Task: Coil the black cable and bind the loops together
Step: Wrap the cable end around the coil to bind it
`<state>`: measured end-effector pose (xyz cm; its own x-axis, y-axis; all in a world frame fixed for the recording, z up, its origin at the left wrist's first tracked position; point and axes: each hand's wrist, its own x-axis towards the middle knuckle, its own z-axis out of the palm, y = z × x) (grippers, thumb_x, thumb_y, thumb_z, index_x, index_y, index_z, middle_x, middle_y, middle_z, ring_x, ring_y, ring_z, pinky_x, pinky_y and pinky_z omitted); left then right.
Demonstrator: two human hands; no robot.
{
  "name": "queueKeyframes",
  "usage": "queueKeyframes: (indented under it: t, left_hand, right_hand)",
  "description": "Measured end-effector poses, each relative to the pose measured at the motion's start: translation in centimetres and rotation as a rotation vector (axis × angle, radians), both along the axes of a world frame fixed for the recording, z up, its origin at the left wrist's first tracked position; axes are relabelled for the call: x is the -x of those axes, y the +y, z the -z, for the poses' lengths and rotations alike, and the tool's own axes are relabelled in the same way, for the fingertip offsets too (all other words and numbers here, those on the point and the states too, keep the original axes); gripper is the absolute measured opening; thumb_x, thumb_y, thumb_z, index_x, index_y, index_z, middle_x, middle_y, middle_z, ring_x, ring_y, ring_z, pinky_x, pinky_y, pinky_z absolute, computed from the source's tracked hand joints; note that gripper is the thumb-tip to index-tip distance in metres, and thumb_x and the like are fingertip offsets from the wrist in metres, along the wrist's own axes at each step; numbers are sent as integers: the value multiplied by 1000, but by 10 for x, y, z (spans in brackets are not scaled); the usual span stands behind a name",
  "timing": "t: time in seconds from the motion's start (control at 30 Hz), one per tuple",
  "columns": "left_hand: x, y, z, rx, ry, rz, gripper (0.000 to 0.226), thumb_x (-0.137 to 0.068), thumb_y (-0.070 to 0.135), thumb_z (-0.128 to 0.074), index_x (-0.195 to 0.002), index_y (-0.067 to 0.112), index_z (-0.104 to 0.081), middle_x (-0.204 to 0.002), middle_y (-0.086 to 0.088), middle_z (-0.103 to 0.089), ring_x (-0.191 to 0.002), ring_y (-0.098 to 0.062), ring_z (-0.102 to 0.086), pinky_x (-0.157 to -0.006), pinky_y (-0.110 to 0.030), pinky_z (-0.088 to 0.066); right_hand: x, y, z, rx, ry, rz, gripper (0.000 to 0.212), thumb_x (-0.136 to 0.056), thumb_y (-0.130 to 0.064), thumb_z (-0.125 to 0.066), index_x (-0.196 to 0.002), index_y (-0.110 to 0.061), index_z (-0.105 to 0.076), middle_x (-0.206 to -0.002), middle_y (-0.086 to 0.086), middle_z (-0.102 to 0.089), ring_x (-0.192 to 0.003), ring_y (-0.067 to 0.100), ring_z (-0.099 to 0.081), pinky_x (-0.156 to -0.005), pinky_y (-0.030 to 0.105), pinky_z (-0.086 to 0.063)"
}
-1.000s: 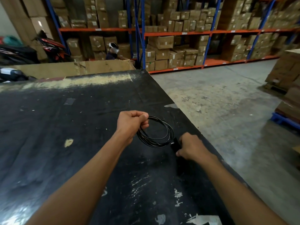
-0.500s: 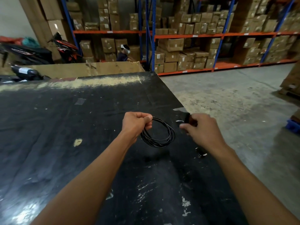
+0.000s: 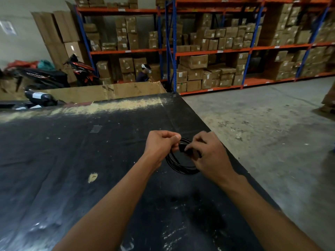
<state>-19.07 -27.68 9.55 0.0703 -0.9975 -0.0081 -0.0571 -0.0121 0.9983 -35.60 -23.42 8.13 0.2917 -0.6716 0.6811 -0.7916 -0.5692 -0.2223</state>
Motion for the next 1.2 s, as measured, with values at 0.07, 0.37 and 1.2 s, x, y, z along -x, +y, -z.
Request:
queueKeyframes:
  t: [0.07,0.37,1.2]
  left_hand:
    - [3,1,1,-6,22,36,9,-84,8,-74,-76,9,-77,-63,-1,-72,-57,-5,-66,-57,-18,-54]
    - [9,11,-5,-73,100,184,6,-86,7,-71,-82,6,-77,-68,-3,-70,-62,-9,-62,-58,-19,-54]
    - [10,18,-17,-106,3,179,21,-77,-4,-75,-94,7,-68,-76,-10,-69,-55,-12,-62,-54,-23,-52]
  right_hand:
    - [4,-3,3,57,-46,75,15,-69,-14,-83,-80,-14,-74,-89,9,-60,-81,24,-53,-62,37,-50]
    - [9,0,8,136,-135,7,16,-67,4,-82,-80,-1,-73,-84,15,-72,-75,29,-70,-68,37,-60]
    - [12,-6,-2,-54,-488,-17,12,-79,-7,-76,-88,-14,-74,-87,-6,-69,-79,11,-67,-72,30,-56]
